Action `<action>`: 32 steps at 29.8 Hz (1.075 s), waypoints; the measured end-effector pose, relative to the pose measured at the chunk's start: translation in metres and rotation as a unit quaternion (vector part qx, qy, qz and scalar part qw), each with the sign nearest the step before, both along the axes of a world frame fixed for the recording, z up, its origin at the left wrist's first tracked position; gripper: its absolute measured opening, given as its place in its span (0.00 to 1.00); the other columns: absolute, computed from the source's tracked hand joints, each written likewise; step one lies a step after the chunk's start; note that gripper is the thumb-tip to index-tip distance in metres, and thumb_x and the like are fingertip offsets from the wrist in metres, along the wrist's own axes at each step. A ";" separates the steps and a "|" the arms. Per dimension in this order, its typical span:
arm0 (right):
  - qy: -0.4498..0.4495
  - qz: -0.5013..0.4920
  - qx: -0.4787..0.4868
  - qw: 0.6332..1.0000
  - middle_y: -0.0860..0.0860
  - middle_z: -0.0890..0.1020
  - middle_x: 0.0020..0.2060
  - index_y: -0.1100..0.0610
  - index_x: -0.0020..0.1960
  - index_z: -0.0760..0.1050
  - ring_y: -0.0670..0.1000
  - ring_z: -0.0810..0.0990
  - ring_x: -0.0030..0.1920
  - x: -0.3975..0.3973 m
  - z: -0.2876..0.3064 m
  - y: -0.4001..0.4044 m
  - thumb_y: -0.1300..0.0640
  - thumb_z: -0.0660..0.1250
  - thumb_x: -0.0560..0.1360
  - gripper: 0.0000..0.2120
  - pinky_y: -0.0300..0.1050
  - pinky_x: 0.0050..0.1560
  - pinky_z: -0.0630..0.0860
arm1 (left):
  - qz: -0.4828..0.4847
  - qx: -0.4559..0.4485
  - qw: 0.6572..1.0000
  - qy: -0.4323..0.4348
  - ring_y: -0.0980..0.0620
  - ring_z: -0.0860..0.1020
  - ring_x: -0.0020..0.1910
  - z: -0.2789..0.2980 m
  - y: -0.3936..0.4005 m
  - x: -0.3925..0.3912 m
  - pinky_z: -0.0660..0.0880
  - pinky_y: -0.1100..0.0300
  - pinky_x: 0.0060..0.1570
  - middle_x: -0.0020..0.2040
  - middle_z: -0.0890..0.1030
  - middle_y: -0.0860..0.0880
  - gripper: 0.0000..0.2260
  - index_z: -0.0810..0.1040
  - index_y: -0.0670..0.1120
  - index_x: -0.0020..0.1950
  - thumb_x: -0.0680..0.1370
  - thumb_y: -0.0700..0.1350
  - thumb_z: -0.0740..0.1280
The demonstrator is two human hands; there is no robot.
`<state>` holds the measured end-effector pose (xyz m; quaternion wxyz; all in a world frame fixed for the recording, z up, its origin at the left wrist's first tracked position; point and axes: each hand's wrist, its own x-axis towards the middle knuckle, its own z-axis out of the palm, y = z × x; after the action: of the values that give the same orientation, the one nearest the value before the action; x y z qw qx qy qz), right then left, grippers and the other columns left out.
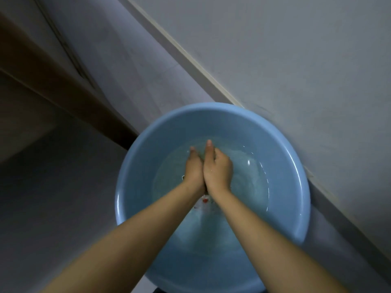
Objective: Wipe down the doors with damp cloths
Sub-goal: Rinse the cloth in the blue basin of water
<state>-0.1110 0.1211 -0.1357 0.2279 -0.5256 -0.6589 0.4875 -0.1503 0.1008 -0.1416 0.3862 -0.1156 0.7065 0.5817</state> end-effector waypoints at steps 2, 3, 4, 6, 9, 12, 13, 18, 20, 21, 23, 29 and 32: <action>-0.022 0.055 0.011 0.998 0.60 0.81 0.35 0.57 0.31 0.70 0.61 0.79 0.40 -0.002 -0.004 0.010 0.47 0.54 0.81 0.24 0.50 0.38 0.69 | 0.008 -0.012 1.000 0.017 0.49 0.81 0.41 0.002 0.002 -0.006 0.77 0.57 0.43 0.39 0.82 0.47 0.21 0.77 0.44 0.39 0.83 0.54 0.54; -0.053 0.095 0.019 0.994 0.62 0.82 0.39 0.59 0.36 0.75 0.62 0.79 0.43 -0.002 -0.007 0.014 0.47 0.53 0.82 0.24 0.50 0.41 0.70 | 0.003 -0.031 0.999 0.033 0.46 0.81 0.46 0.003 0.001 -0.006 0.76 0.55 0.48 0.41 0.82 0.46 0.20 0.77 0.44 0.40 0.83 0.53 0.53; -0.089 0.133 0.022 0.987 0.63 0.82 0.43 0.61 0.41 0.77 0.63 0.80 0.46 -0.003 -0.010 0.017 0.46 0.52 0.82 0.24 0.51 0.44 0.71 | 0.001 -0.043 0.998 0.055 0.45 0.80 0.50 0.004 -0.002 -0.006 0.75 0.55 0.51 0.44 0.82 0.46 0.19 0.78 0.43 0.42 0.83 0.51 0.53; -0.151 0.176 0.008 0.973 0.62 0.82 0.48 0.59 0.48 0.79 0.62 0.79 0.50 -0.001 -0.019 0.024 0.46 0.49 0.82 0.24 0.50 0.49 0.72 | -0.051 -0.104 0.985 0.126 0.45 0.78 0.56 0.001 -0.010 -0.002 0.72 0.54 0.57 0.51 0.81 0.45 0.19 0.79 0.42 0.50 0.83 0.50 0.52; -0.245 0.169 -0.002 0.955 0.61 0.81 0.53 0.58 0.55 0.78 0.61 0.79 0.54 0.013 -0.032 0.033 0.45 0.47 0.82 0.25 0.49 0.52 0.71 | -0.142 -0.167 0.950 0.222 0.53 0.73 0.42 -0.005 -0.027 -0.004 0.65 0.60 0.48 0.44 0.75 0.53 0.16 0.71 0.48 0.42 0.83 0.54 0.51; -0.288 0.161 0.004 0.944 0.61 0.78 0.55 0.61 0.57 0.73 0.62 0.77 0.55 0.034 -0.041 0.035 0.45 0.48 0.82 0.23 0.51 0.52 0.71 | -0.168 -0.163 0.955 0.181 0.52 0.71 0.41 -0.008 -0.036 -0.024 0.63 0.59 0.48 0.42 0.72 0.52 0.11 0.68 0.49 0.42 0.83 0.49 0.56; -0.281 0.169 -0.005 0.945 0.62 0.76 0.56 0.62 0.57 0.71 0.63 0.76 0.56 0.037 -0.042 0.035 0.46 0.50 0.82 0.21 0.51 0.52 0.71 | -0.198 -0.163 0.952 0.170 0.49 0.73 0.48 -0.008 -0.040 -0.029 0.65 0.59 0.51 0.49 0.74 0.48 0.07 0.72 0.47 0.49 0.82 0.47 0.57; -0.140 0.203 -0.070 0.967 0.62 0.78 0.48 0.62 0.52 0.69 0.60 0.77 0.51 0.026 -0.014 0.039 0.53 0.56 0.82 0.12 0.46 0.42 0.65 | -0.388 -0.081 0.877 0.272 0.51 0.53 0.76 -0.007 -0.061 -0.023 0.48 0.55 0.75 0.77 0.55 0.50 0.20 0.65 0.53 0.73 0.82 0.55 0.57; -0.051 0.213 -0.084 0.972 0.55 0.77 0.40 0.60 0.48 0.71 0.56 0.76 0.44 0.019 0.008 0.040 0.51 0.58 0.81 0.12 0.46 0.43 0.66 | -0.381 0.028 0.888 0.256 0.54 0.56 0.76 0.006 -0.055 -0.015 0.50 0.51 0.75 0.76 0.61 0.51 0.24 0.65 0.51 0.73 0.79 0.57 0.51; -0.004 0.205 -0.103 0.973 0.52 0.76 0.37 0.58 0.46 0.71 0.53 0.74 0.42 0.016 0.019 0.040 0.51 0.60 0.80 0.11 0.47 0.45 0.68 | -0.368 0.069 0.895 0.245 0.56 0.60 0.74 0.013 -0.051 -0.011 0.53 0.50 0.75 0.74 0.65 0.51 0.25 0.66 0.50 0.73 0.79 0.58 0.50; 0.078 0.169 -0.154 0.970 0.51 0.76 0.37 0.56 0.44 0.71 0.51 0.74 0.41 0.013 0.035 0.043 0.50 0.63 0.78 0.10 0.49 0.49 0.72 | -0.336 0.119 0.909 0.217 0.55 0.70 0.67 0.024 -0.045 -0.007 0.61 0.49 0.71 0.66 0.74 0.48 0.27 0.70 0.45 0.68 0.79 0.61 0.50; 0.167 -0.011 -0.179 0.969 0.59 0.82 0.48 0.61 0.50 0.78 0.58 0.80 0.52 0.015 0.040 0.047 0.57 0.67 0.77 0.07 0.55 0.58 0.76 | -0.189 0.092 0.961 0.182 0.53 0.78 0.40 0.038 -0.027 -0.009 0.76 0.56 0.39 0.40 0.80 0.51 0.14 0.76 0.50 0.45 0.77 0.60 0.62; 0.098 -0.068 -0.151 0.981 0.57 0.82 0.42 0.56 0.42 0.76 0.58 0.80 0.46 0.012 0.030 0.022 0.52 0.65 0.78 0.09 0.51 0.48 0.76 | -0.086 0.085 0.980 0.159 0.50 0.71 0.25 0.045 -0.013 -0.003 0.67 0.61 0.23 0.26 0.73 0.50 0.15 0.71 0.49 0.36 0.76 0.56 0.68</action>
<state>-0.0991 0.1427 -0.1060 0.2421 -0.5472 -0.5147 0.6140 -0.1532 0.0883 -0.0964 0.3260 0.0732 0.7139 0.6154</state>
